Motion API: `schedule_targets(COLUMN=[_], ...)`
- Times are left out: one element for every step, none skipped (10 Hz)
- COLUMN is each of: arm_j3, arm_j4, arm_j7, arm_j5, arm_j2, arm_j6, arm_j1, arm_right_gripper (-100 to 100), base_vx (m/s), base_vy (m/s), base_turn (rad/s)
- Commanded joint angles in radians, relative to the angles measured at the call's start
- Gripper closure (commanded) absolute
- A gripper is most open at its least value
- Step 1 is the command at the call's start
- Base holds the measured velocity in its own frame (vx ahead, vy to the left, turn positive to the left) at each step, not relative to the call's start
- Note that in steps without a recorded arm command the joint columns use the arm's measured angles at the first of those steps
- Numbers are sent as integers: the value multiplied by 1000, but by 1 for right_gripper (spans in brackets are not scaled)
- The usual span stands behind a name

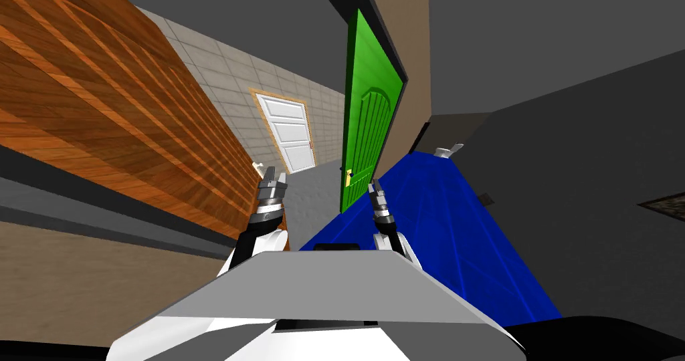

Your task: Push the door open

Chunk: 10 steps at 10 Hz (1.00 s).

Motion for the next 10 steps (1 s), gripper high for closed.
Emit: schedule_targets(arm_j3=[32,46,74,88,116,130,158,171,185,199], arm_j4=[15,26,49,61,85,97,120,132,143,154], arm_j7=[-25,-35,-57,-67,-89,-100,-121,-132,-142,-152], arm_j5=[19,27,44,53,70,79,96,104,113,121], arm_j2=[-10,-15,-24,-29,-38,-43,-52,-57,-61,-65], arm_j6=[16,21,32,38,48,54,65,70,75,80], arm_j1=[5,5,4,4,3,2,1,1,1,0], arm_right_gripper=[-100,-100,-100,-100,-100,-100,-100,-100,-100,-100], base_vx=[125,91,102,137,171,129,121,121,94,98], base_vy=[-160,-107,-109,-117,-138,-140,-144,-156,-133,-89], base_turn=[61,39,67,58,64,57,62,57,50,40])
